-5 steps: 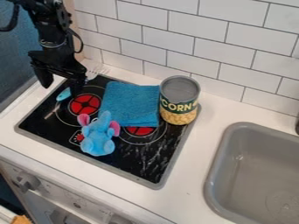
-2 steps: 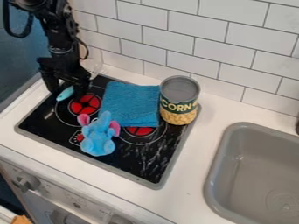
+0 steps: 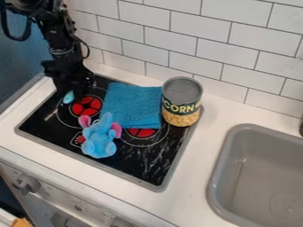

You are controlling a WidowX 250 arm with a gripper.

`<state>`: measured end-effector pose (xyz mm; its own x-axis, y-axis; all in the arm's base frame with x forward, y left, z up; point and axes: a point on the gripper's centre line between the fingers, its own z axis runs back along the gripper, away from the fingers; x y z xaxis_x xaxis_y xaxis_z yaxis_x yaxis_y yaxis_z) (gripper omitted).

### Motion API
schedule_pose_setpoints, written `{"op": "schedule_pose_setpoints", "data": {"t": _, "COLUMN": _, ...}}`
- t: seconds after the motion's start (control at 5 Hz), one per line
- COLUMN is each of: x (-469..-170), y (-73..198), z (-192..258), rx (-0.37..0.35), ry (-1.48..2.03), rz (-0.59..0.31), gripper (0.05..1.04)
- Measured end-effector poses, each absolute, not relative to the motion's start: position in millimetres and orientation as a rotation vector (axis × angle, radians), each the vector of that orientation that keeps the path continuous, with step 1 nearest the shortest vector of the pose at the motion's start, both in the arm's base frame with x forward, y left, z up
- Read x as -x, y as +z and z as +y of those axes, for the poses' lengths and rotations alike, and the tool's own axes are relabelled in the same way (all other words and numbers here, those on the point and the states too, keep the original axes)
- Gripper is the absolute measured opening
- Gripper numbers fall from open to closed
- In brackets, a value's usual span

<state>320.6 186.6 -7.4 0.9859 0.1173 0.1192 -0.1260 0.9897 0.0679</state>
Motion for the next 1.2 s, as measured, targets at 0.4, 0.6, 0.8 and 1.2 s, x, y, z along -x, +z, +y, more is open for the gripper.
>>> {"op": "schedule_pose_setpoints", "data": {"t": 0.4, "x": -312.5, "y": -9.9, "z": 178.0, "rx": -0.046, "ry": 0.102, "rz": -0.102, "gripper": 0.327}}
{"op": "schedule_pose_setpoints", "data": {"t": 0.6, "x": -300.8, "y": 0.1, "z": 173.0, "rx": -0.092, "ry": 0.118, "rz": -0.103, "gripper": 0.327}}
{"op": "schedule_pose_setpoints", "data": {"t": 0.8, "x": -292.4, "y": 31.5, "z": 169.1, "rx": -0.124, "ry": 0.165, "rz": -0.137, "gripper": 0.327}}
{"op": "schedule_pose_setpoints", "data": {"t": 1.2, "x": -256.8, "y": 93.9, "z": 150.8, "rx": -0.077, "ry": 0.314, "rz": -0.182, "gripper": 0.327}}
